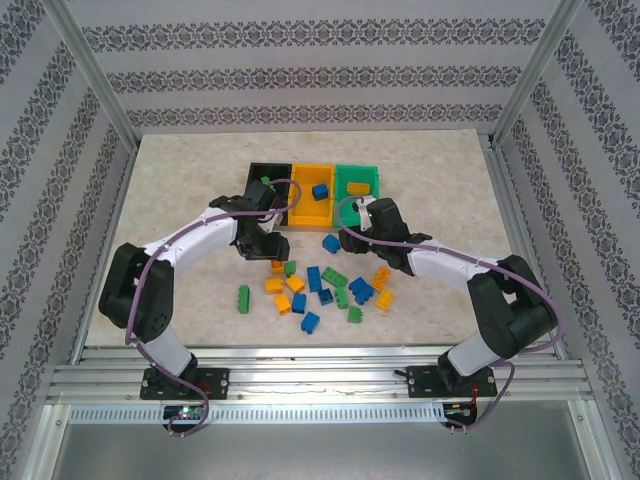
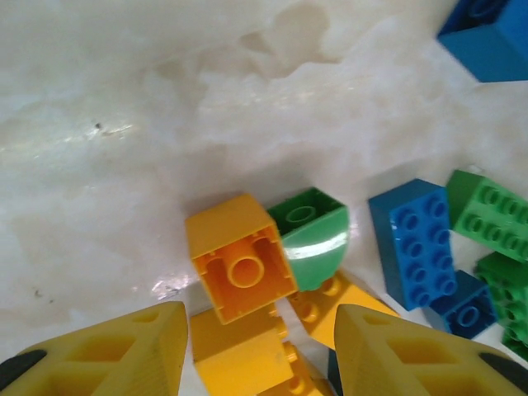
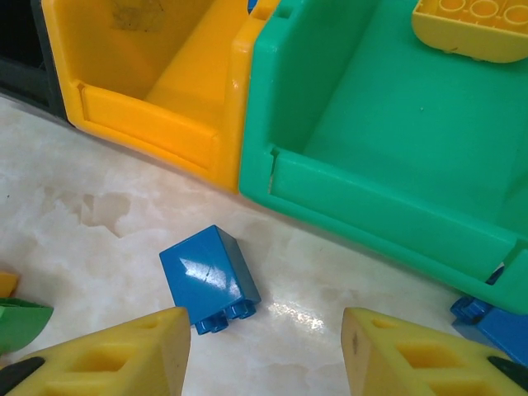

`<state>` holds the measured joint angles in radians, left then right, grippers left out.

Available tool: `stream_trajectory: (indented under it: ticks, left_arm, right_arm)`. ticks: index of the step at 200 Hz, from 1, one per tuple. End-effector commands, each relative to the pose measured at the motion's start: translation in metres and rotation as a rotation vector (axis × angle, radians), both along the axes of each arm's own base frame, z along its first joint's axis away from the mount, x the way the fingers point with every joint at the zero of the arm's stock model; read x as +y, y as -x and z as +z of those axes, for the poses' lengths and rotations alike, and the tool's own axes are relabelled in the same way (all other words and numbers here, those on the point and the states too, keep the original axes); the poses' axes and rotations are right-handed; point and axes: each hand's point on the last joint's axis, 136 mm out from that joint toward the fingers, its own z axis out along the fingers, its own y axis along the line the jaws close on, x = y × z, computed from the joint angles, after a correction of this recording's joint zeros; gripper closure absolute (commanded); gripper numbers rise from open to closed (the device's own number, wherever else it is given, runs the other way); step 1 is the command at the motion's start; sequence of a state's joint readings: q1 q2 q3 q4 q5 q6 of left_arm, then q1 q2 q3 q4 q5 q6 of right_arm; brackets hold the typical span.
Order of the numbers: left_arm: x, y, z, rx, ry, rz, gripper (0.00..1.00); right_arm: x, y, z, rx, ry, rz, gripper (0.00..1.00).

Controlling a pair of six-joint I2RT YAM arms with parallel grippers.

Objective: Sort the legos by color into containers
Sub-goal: Pick up the lego from the center of the table.

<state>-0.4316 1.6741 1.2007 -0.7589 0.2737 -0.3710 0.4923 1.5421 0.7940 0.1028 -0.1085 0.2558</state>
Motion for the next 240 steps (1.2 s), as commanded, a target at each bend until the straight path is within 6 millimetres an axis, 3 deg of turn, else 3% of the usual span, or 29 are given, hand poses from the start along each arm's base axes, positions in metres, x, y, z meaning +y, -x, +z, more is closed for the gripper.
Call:
stream_trajectory:
  ticks: [1, 47, 95, 105, 120, 135, 161, 196, 240]
  left_arm:
    - [0.011, 0.011, -0.014, 0.053, -0.085, 0.047, 0.49]
    - [-0.008, 0.003, -0.029, 0.089, -0.011, 0.084, 0.45]
    - [-0.009, 0.000, -0.035, 0.100, -0.059, 0.095, 0.44]
    - [-0.008, 0.001, -0.039, 0.115, -0.075, 0.090, 0.46]
    - [-0.009, 0.003, -0.042, 0.130, -0.074, 0.084, 0.63]
    - [-0.011, 0.001, -0.040, 0.120, -0.064, 0.079, 0.66]
    - [-0.015, -0.008, -0.023, 0.074, -0.042, 0.075, 0.70]
    - [-0.025, -0.032, 0.018, -0.046, 0.007, 0.067, 0.70]
    - [-0.070, -0.075, 0.070, -0.229, 0.160, 0.059, 0.71]
  right_arm:
    - [0.000, -0.002, 0.005, -0.008, -0.043, -0.006, 0.48]
    - [0.005, -0.002, 0.002, 0.013, -0.073, 0.004, 0.48]
    - [0.004, -0.002, 0.002, 0.020, -0.080, 0.002, 0.48]
    - [0.004, -0.002, 0.004, 0.018, -0.087, 0.001, 0.48]
    - [0.003, -0.002, 0.005, 0.012, -0.087, 0.000, 0.48]
    - [0.002, -0.003, 0.004, 0.015, -0.086, -0.005, 0.48]
    - [0.001, -0.003, 0.005, 0.013, -0.096, -0.009, 0.48]
    - [-0.008, -0.004, 0.011, 0.006, -0.143, -0.047, 0.48]
    - [-0.031, -0.007, 0.019, -0.014, -0.220, -0.130, 0.48]
